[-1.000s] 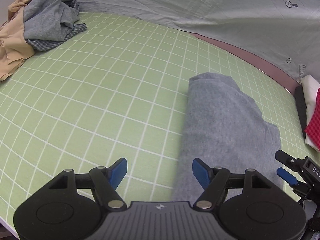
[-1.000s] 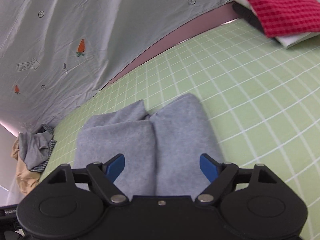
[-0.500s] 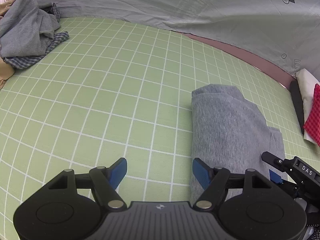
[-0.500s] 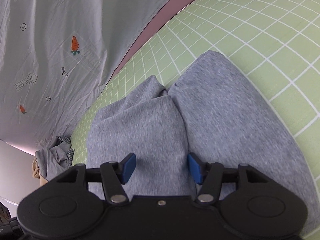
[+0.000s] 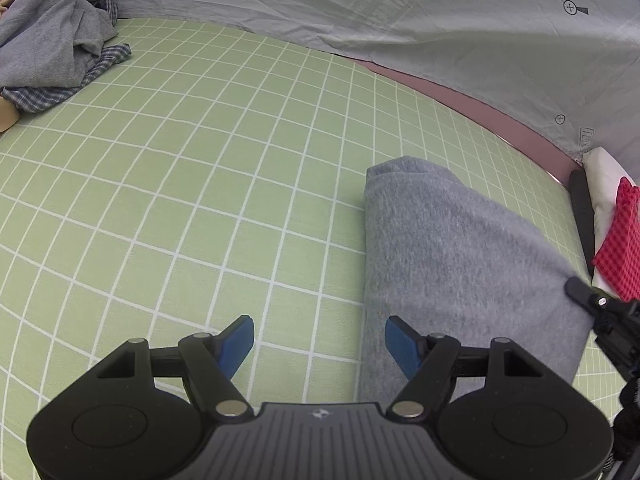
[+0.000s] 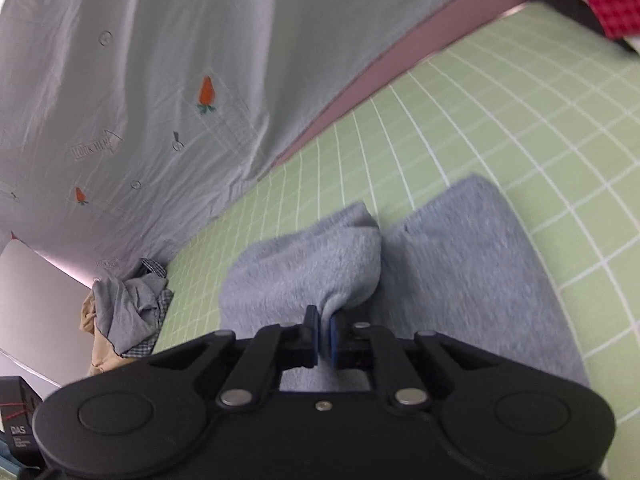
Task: Fold clothes
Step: 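Grasp the folded grey bundle with both grippers from opposite sides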
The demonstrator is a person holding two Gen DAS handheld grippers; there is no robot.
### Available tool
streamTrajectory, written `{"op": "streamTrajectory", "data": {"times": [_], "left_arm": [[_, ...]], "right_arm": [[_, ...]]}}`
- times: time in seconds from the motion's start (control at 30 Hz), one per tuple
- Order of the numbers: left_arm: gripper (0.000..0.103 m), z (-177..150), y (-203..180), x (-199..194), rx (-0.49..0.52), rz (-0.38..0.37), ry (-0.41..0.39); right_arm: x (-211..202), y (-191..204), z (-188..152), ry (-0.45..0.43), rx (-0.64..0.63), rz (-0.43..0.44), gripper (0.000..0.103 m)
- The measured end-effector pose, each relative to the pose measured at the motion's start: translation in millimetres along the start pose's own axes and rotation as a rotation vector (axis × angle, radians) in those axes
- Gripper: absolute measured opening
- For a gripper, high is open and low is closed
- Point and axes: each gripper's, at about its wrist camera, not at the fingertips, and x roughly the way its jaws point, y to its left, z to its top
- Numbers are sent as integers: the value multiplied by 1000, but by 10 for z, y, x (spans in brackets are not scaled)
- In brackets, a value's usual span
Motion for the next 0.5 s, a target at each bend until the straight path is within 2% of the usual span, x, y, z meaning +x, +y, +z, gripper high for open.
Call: {"op": "streamTrajectory", "data": {"times": [0.1,0.17,0.27,0.33,0.4,0.5], "left_arm": [[74,-9,-119,49,33,-16,5],[76,0,-181,103,44,-23,13],[78,63,-252,185,53,-39,15],[84,120,-302,228,66,-48,10],[87,169,-340,268,69,-64,11],[88,214,-409,373,63,-94,44]], "right_arm": [[-269,42,190,-79,-40,-15,6],[-348,-58,248,-75,-103,-140,6],[-228,-337,262,18,-115,-321,15],[-211,-470,209,26,-96,-341,30],[-221,-523,172,12,-81,-306,54],[-135,-536,130,42,-82,-298,64]]}}
